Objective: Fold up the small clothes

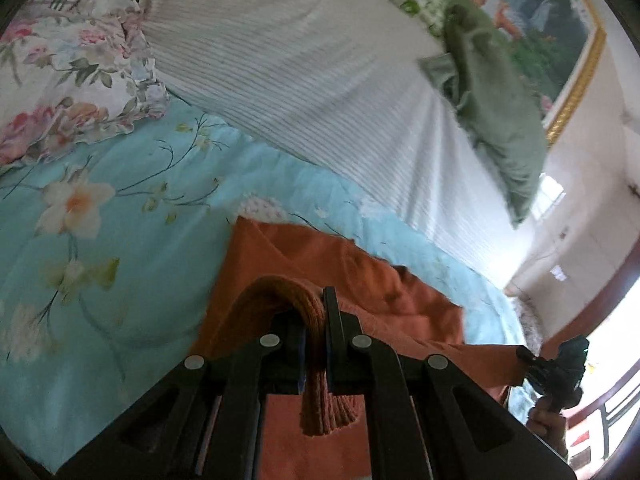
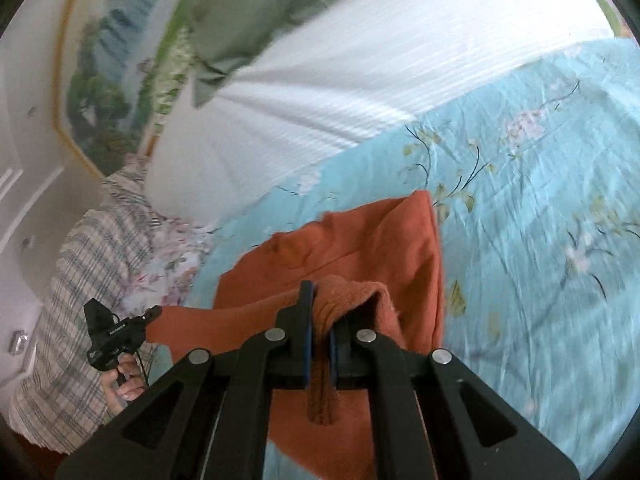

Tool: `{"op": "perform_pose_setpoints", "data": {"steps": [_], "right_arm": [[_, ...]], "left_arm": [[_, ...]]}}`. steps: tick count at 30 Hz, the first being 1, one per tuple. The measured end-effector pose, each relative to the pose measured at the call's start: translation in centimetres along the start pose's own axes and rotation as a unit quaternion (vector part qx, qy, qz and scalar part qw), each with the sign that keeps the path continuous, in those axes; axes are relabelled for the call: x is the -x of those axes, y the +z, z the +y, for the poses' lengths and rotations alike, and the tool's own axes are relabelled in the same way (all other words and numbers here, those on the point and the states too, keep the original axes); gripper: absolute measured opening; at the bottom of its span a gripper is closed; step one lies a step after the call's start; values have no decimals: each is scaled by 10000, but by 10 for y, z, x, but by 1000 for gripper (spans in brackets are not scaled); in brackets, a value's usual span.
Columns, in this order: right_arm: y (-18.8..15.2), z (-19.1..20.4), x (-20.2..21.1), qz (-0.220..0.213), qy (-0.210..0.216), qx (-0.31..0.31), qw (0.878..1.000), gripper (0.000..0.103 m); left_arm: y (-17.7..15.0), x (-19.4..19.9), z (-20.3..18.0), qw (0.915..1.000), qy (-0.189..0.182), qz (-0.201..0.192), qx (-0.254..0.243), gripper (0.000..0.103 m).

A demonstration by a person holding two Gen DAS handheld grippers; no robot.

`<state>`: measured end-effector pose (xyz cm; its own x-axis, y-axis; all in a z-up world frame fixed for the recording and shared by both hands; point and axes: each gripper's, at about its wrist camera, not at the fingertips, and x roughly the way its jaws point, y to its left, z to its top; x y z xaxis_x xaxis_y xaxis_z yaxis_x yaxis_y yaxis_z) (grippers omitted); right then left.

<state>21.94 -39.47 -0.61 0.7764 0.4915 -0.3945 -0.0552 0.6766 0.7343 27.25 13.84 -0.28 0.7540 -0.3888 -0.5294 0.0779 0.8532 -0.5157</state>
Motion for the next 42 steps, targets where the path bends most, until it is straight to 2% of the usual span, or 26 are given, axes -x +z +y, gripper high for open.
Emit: {"op": "perform_pose_setpoints", "data": {"steps": [8,11,13,15,16,17,18,19,20,21,23,26,28,29,30,31,33,34,36,37,38,39,40,42], "right_arm": [[25,-27,-67,474,-553,77,9973,7],[23,-40,-95,900,-936,-6,9915,8],[18,-54,-104,1067,-998,-320,9888,8],[16,-62,-94,955,-836,-634,9899,11],[16,-62,-82,795,-844,-696,9908,15],[15,-59,-68,595,-972,-652,9913,26],[13,-55,-55,384,-1107,-564,9915,34],[9,-45,-40,148,-1192,-393,9920,34],[4,-36,-36,108,-1143,-231,9931,34],[-2,-25,-37,206,-992,11,9949,34],[-22,4,-57,813,-615,617,9929,34],[-52,39,-94,1664,-248,1449,9750,34],[-64,45,-116,1994,-388,1744,9635,32],[-64,42,-125,2075,-531,1797,9601,27],[-61,37,-130,2059,-614,1800,9599,22],[-54,32,-133,1974,-773,1801,9605,22],[-32,22,-135,1674,-1223,1789,9618,16],[-23,17,-135,1531,-1336,1711,9641,16],[1,6,-129,1062,-1880,1519,9645,16],[13,-1,-122,787,-1948,1364,9681,16],[22,-8,-113,549,-1952,1171,9722,16],[29,-14,-105,357,-1980,980,9746,16],[31,-17,-99,270,-1946,872,9766,16],[28,-20,-88,182,-1822,754,9802,17]], "left_arm": [[20,-72,23,9985,443,303,104,5],[15,-104,36,9953,711,644,158,6],[8,-120,45,9924,820,883,233,6],[2,-118,51,9915,752,970,422,7],[-2,-109,51,9922,645,953,488,12],[-6,-101,48,9928,601,922,463,16],[-10,-93,43,9934,578,905,401,25],[-18,-85,33,9940,508,925,273,27],[-26,-80,24,9942,409,982,136,27],[-35,-78,13,9938,280,1076,-7,27],[-57,-85,-13,9889,1,1442,-357,27],[-78,-101,-40,9813,-34,1772,-756,28],[-82,-118,-45,9760,136,1983,-887,28],[-80,-124,-46,9753,149,2016,-895,27],[-75,-131,-44,9752,169,2020,-886,21],[-69,-135,-40,9752,201,2023,-879,12],[-51,-145,-33,9755,294,2010,-842,3],[-38,-150,-29,9772,368,1931,-800,4],[-15,-155,-22,9795,880,1621,-813,4],[-2,-156,-17,9798,1121,1445,-810,5],[9,-156,-11,9812,1235,1300,-718,7],[20,-153,-3,9833,1321,1127,-551,15],[26,-149,3,9846,1366,1013,-418,23],[30,-137,16,9860,1419,861,-152,29]]}}
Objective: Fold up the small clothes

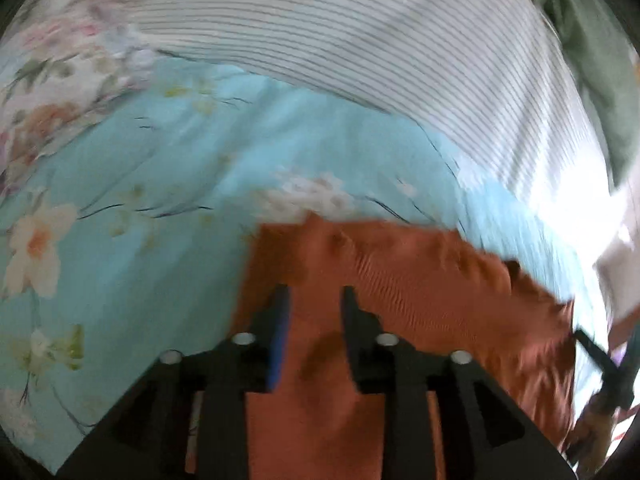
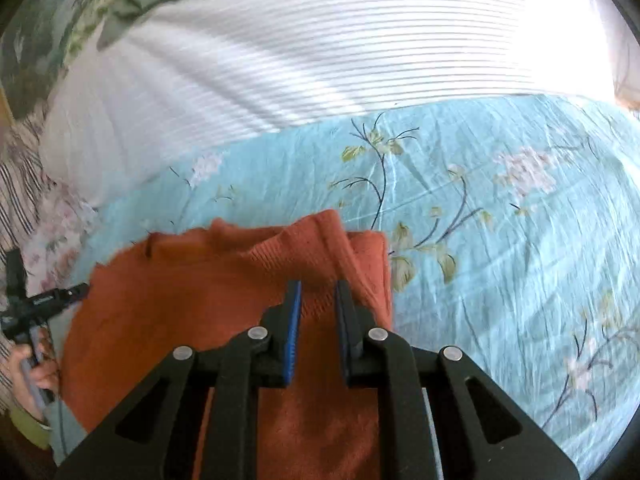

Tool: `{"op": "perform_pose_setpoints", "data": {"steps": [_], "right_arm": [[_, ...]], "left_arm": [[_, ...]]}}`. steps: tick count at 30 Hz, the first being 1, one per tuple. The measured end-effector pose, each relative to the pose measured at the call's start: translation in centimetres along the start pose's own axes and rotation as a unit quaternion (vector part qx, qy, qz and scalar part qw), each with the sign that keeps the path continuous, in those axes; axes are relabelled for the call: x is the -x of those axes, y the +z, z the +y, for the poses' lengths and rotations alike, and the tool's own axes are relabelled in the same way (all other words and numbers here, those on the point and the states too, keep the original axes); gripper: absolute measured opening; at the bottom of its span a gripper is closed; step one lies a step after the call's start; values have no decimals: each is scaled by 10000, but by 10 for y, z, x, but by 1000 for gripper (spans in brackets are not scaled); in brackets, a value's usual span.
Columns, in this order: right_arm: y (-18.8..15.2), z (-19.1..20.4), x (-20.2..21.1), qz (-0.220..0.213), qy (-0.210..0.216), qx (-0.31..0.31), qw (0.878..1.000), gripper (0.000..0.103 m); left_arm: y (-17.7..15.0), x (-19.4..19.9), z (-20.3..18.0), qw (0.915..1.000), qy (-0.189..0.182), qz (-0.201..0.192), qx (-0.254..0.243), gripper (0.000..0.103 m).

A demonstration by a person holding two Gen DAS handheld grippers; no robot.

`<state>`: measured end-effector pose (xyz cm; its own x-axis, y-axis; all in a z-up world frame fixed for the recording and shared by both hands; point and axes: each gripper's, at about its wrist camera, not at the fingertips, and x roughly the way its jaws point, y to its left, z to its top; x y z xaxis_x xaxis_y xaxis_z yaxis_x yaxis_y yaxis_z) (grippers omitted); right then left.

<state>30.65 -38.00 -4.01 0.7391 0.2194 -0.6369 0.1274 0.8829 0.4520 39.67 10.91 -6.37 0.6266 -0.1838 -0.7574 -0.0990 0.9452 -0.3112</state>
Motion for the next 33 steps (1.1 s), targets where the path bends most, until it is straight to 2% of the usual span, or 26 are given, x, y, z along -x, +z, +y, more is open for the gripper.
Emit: {"op": "perform_pose_setpoints", "data": {"steps": [4,10,14,17,19,20,22,23,24,27,31,33], "right_arm": [[-29,0,20,85,263,-18,9996,18],[-75,20,35,183,696,-297,9970,19],[-104,25,50,191,947,-655,9932,20],[-119,30,57,229,1117,-840,9899,20],[-127,35,59,278,1207,-863,9885,21],[-130,37,61,289,1269,-872,9877,22],[-134,41,65,312,1381,-897,9859,34],[-136,42,69,282,1436,-900,9851,47],[-137,44,71,252,1449,-876,9852,56],[-138,50,79,147,1432,-731,9869,57],[-138,50,80,226,1516,-819,9848,58],[-137,50,80,261,1513,-861,9844,64]], "left_arm": [[-27,22,22,9994,-119,-1,338,32],[-103,69,25,9944,-801,-26,692,34],[-145,95,23,9899,-1086,-80,909,43],[-171,106,23,9873,-1220,-44,1019,46],[-184,108,23,9863,-1249,-44,1075,53],[-188,107,25,9857,-1223,-39,1159,54],[-194,103,29,9817,-1285,13,1404,54],[-195,100,30,9802,-1323,51,1469,54],[-196,97,31,9794,-1317,84,1525,54],[-194,87,32,9793,-1229,113,1608,54],[-185,74,40,9735,-1266,38,1905,54],[-182,71,46,9708,-1275,-27,2032,54]]}}
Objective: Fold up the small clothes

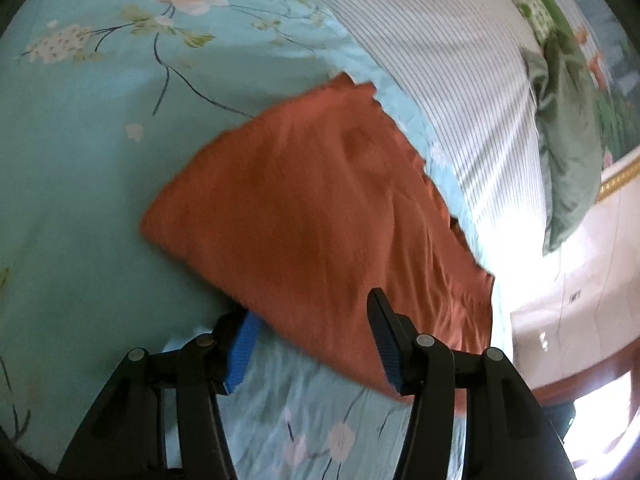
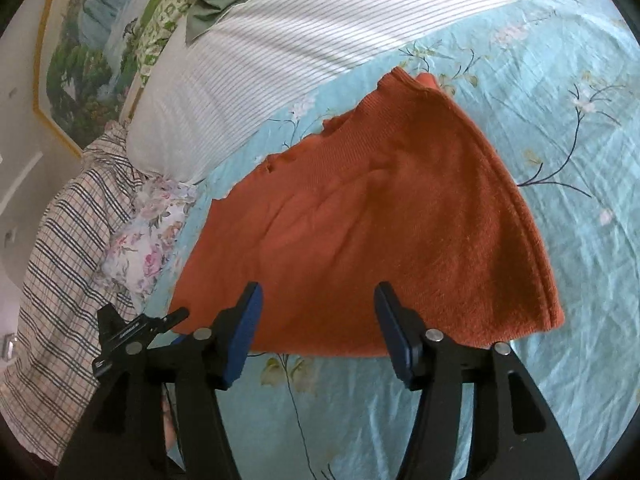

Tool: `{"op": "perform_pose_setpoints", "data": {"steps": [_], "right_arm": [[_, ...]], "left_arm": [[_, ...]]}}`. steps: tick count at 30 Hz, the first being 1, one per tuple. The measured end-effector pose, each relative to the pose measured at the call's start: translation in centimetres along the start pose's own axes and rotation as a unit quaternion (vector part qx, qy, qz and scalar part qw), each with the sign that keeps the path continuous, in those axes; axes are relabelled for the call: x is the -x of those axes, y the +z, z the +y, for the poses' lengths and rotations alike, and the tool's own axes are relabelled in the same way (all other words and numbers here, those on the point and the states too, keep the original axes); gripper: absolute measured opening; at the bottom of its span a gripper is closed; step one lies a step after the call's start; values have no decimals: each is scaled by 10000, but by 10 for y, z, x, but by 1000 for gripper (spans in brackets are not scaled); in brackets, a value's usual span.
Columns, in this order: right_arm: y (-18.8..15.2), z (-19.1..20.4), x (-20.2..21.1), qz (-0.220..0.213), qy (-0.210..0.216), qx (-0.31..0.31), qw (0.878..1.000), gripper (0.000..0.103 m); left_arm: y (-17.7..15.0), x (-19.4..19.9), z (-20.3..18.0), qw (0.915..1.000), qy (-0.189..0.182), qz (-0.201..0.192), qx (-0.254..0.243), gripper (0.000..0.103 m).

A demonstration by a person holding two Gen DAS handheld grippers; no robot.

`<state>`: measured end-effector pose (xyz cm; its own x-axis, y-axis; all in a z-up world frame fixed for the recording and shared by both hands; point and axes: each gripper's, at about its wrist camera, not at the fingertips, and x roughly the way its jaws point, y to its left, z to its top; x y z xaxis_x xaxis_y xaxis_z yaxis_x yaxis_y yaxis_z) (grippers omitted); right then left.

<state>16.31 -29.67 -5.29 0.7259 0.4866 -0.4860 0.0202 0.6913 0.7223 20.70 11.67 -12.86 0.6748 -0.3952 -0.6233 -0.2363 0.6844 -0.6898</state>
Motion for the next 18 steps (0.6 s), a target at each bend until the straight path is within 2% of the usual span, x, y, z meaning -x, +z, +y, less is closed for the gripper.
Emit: {"op": "perform_pose_setpoints", "data": {"steps": [2,9,10,11,12,14,18], "right_arm": [[0,0,0,9,-24,-23,10000,67],[3,-3,-2,49,58,-30,10000,67],[3,-2,-2,49,60,-32,10000,67],[3,-3,-2,60,78,-22,9999,67],[4,-3,-3,77,105,-7,9999,67],[8,-3,-4,122,195,18,9997,67],[17,-4,-4,107,287,127,9995,65]], "left_arm": [[7,-2,3,9999,27,-103,63,53],[24,-7,2,9991,234,-347,84,44],[25,-8,0,9989,270,-369,46,37],[25,-7,-2,9987,309,-410,-16,25],[25,-5,-5,9982,357,-471,-82,18],[25,3,-18,9961,466,-652,-376,10],[20,16,-65,9880,337,-842,-1250,6]]}}
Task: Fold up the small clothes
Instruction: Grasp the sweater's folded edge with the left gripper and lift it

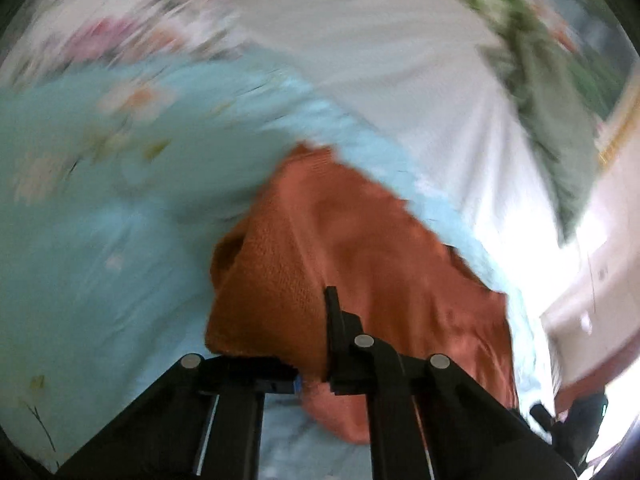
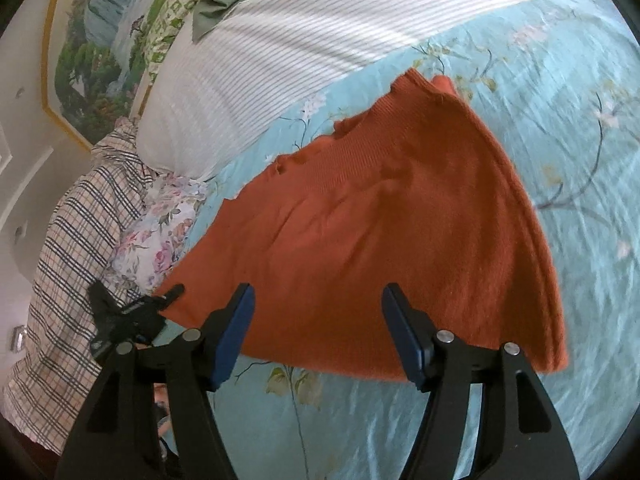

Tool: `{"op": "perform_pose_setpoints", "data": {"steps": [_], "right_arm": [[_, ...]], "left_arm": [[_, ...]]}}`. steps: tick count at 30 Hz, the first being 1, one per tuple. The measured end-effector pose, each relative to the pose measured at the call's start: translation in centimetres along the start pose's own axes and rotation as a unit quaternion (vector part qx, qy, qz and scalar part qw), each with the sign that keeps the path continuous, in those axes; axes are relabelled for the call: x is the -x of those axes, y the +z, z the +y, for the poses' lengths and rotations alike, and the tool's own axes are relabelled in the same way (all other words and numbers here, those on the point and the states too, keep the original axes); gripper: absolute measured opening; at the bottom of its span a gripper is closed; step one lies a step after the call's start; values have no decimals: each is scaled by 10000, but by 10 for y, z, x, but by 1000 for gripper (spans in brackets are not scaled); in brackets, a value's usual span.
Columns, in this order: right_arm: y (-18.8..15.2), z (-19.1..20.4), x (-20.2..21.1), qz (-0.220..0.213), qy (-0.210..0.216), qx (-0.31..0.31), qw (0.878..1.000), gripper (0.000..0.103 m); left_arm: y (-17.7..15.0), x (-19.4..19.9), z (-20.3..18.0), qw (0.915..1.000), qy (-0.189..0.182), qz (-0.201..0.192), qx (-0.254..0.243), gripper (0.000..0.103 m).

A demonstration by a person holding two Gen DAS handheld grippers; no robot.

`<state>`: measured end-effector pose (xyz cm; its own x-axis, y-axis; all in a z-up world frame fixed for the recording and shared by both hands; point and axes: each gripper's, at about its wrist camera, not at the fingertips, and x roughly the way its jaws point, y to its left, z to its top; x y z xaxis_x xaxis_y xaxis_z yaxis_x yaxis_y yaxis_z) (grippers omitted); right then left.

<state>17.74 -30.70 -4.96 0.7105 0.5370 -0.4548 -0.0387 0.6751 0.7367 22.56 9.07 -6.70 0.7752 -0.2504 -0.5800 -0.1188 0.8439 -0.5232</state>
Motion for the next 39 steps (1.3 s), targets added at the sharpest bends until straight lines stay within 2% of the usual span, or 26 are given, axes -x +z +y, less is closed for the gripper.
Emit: {"op": "perform_pose_setpoints", "data": {"steps": [3,6,7,9,13,16,18,21,23,25,26,27,28,29,32,35,39], "right_arm": [[10,-5,1,44,190,-77,9998,58],[24,-10,-1,142,262,-97,9995,57],[29,-11,-3,181,307,-86,9993,57],[41,-14,-8,310,484,-148,9982,57],[61,-16,-34,709,666,-186,9951,58],[71,-16,-62,1068,918,-286,9896,65],[75,-12,-89,1395,972,-284,9850,73],[77,2,-128,1841,1110,-189,9764,73],[81,9,-152,1977,1250,-212,9720,73],[87,16,-173,1986,1173,-106,9730,73],[90,18,-182,1969,1118,-92,9740,67],[93,21,-191,1968,1139,-79,9738,41],[95,23,-197,1988,1151,-53,9733,27],[97,24,-199,1976,1123,-31,9738,19],[106,34,-176,1600,1163,223,9800,17],[121,37,-129,1128,1216,503,9849,17],[136,19,-76,776,865,806,9900,17]], "left_arm": [[-2,4,-50,9964,-283,-30,-802,6],[-20,-4,-108,9842,-583,136,-1665,6],[-27,-8,-121,9804,-582,172,-1874,6],[-52,-24,-150,9677,-513,362,-2442,6],[-90,-52,-171,9504,-325,702,-3014,6],[-111,-54,-179,9369,-138,637,-3434,6],[-112,-51,-179,9352,-180,599,-3486,6],[-101,-44,-172,9411,-365,618,-3304,6],[-103,-42,-174,9389,-394,601,-3366,6],[-106,-37,-176,9369,-432,576,-3421,6],[-106,-37,-178,9360,-451,587,-3440,6],[-105,-39,-180,9354,-439,595,-3458,6],[-105,-38,-181,9351,-422,591,-3470,6],[-104,-37,-182,9354,-433,594,-3458,6],[-99,-33,-188,9367,-546,638,-3398,6],[-98,-23,-207,9353,-901,679,-3355,6],[-113,-30,-247,9295,-1238,919,-3351,6]]}}
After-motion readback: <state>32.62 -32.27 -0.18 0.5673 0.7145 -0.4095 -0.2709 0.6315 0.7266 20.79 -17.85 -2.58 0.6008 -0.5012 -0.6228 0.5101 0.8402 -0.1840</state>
